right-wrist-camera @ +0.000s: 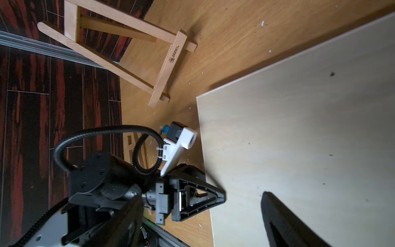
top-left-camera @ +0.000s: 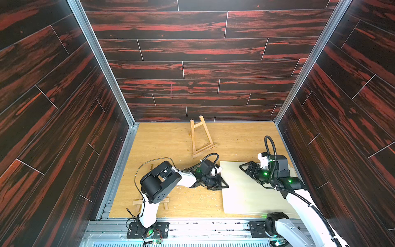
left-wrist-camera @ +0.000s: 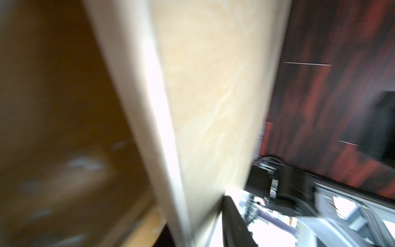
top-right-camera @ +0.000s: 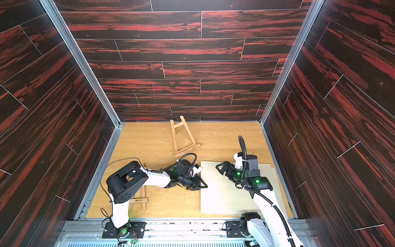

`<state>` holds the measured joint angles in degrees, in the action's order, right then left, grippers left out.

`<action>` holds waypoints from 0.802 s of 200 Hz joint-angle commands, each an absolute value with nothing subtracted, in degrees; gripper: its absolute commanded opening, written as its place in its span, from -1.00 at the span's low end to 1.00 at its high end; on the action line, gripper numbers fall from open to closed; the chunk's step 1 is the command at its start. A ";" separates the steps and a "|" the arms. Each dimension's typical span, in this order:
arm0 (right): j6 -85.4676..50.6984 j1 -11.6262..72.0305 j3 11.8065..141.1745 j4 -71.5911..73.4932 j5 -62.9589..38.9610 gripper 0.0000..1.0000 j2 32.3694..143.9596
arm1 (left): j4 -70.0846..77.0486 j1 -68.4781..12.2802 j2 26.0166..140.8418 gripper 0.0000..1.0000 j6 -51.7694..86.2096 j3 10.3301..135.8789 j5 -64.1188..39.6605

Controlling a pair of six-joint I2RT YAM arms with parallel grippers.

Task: Disassemble the easel
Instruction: Place the drawing board on the drawing board.

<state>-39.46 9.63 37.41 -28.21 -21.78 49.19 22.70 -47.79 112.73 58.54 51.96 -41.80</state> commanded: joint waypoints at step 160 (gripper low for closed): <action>-40.02 9.91 37.08 -25.29 -22.05 0.78 51.93 | -1.87 -47.58 107.73 0.64 46.05 61.75 -31.79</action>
